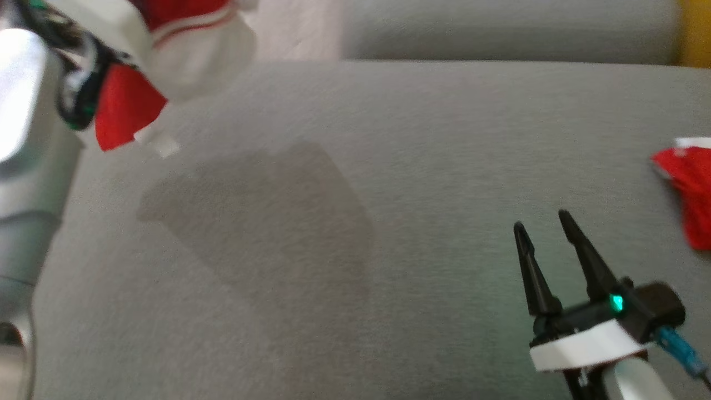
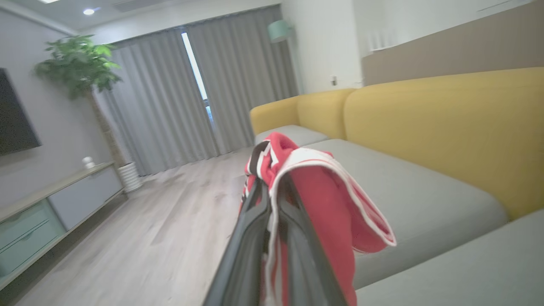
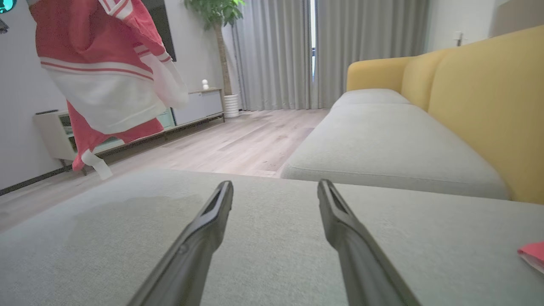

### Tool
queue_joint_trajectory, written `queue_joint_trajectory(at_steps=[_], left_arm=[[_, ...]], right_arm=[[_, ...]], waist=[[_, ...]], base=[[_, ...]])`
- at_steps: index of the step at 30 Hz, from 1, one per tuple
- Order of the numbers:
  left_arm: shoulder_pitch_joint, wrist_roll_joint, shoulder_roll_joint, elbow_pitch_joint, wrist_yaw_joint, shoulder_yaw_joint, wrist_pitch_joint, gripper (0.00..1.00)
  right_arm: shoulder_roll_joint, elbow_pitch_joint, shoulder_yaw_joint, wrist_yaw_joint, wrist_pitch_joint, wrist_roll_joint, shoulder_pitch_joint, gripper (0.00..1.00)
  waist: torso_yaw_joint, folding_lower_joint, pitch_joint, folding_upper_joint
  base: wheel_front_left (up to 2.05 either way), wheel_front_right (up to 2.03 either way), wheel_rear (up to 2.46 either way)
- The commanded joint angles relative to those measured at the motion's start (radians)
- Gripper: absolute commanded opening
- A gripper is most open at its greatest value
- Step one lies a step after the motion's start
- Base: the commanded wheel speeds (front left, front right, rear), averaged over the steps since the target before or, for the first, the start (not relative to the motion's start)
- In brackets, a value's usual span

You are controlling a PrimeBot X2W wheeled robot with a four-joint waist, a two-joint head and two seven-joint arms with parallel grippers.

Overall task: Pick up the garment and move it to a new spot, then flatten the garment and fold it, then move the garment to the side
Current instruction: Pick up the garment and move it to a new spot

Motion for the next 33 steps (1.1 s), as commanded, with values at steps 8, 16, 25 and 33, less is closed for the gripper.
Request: queue_joint_trajectory(at_steps=[8,16,25,33], left_arm=[[0.04,-0.12,-0.025,-0.187,0.002,-0.088,0.051,0.0],[0.183,-0.155,-0.158,-0.167,0.012,-0.175,0.034,0.0],[0.302,-0.085,-0.309,0.098,0.033,-0.287,-0.139,0.42],[0.348,-0.042,-0.361,0.159,0.107,-0.286,-0.316,1.0]], right_arm=[[0.022,-0.039,0.026,-0.001,-0.011,0.0,0.012,1.0],[0.044,-0.052,0.041,-0.001,-0.011,-0.006,-0.025,1.0],[0.058,-0.038,0.073,-0.001,-0.011,0.002,-0.083,1.0],[0.052,0.003,0.052,-0.001,-0.011,0.002,-0.033,1.0]], waist=[[-0.208,0.0002,-0.069,0.0],[-0.297,0.0002,0.082,0.0],[-0.336,0.0002,0.186,0.0],[-0.274,0.0002,0.044,0.0]], base=[[0.0,0.0,0.0],[0.0,0.0,0.0],[0.0,0.0,0.0],[0.0,0.0,0.0]])
